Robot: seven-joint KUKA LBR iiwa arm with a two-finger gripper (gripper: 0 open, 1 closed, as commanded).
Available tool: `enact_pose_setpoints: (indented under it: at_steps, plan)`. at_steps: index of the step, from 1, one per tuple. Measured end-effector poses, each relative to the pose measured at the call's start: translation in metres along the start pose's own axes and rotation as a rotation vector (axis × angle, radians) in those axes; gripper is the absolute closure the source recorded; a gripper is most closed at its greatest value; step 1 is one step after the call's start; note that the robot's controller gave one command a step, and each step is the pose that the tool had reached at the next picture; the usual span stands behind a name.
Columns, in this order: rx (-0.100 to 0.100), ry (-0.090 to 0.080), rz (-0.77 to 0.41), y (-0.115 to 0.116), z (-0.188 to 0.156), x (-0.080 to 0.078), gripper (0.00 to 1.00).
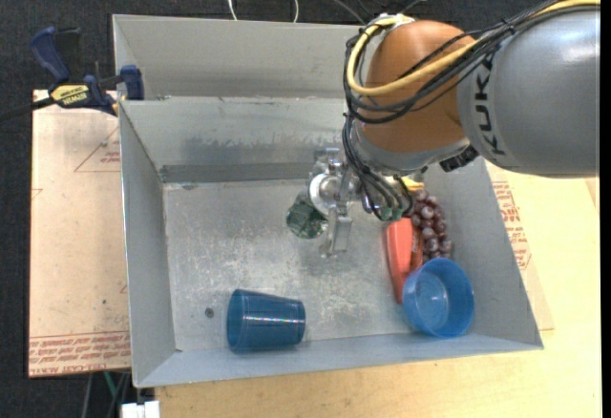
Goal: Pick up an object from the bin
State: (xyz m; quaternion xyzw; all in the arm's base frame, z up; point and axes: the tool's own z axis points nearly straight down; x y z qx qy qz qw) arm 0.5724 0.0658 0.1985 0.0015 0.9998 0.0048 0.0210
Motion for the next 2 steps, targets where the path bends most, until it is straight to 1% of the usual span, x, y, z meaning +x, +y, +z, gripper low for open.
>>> enact_pose_setpoints:
  at_steps: [1,2]
  plan:
    - [-0.001,-0.005,0.022,-0.008,0.069,0.009,0.0]
    - [-0.003,-0.014,0.008,0.002,-0.02,-0.02,1.0]
